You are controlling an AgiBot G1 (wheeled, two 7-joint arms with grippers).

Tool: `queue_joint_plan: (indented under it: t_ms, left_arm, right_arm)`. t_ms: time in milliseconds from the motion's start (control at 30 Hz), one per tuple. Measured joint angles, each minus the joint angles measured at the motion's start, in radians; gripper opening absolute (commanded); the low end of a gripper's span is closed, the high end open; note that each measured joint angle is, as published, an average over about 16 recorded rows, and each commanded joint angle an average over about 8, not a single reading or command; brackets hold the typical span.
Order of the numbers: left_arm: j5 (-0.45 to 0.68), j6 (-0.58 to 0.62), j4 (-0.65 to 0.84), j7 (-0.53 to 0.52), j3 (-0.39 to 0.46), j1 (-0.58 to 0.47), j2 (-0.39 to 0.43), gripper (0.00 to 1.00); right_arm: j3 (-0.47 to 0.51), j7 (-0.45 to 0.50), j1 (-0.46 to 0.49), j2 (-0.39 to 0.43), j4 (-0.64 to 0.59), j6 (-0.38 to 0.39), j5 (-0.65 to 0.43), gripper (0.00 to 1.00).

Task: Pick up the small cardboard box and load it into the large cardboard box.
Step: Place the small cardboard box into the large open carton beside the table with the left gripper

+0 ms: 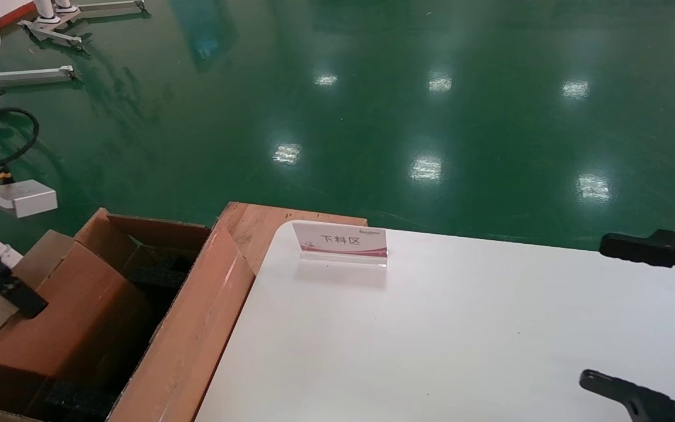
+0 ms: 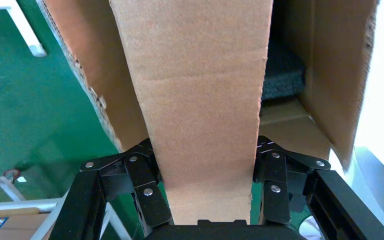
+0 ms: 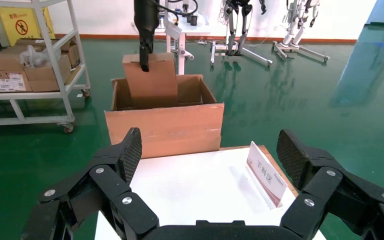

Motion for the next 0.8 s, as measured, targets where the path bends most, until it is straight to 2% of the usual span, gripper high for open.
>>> queue_joint_plan:
  t_ms: [367,800]
  left_arm:
    - [-0.058,0.014,0.185,0.064,-0.035,0.161,0.023,0.0]
    - [-0.072,0.033,0.326,0.11,-0.043,0.27,0.053,0.0]
  right_arm:
    - [-0.001,0.0,0.0,0.0,0.0,0.0,0.0,1.0]
    - [-0.001,-0.001,0.0,0.001,0.0,0.001,0.001,1.0]
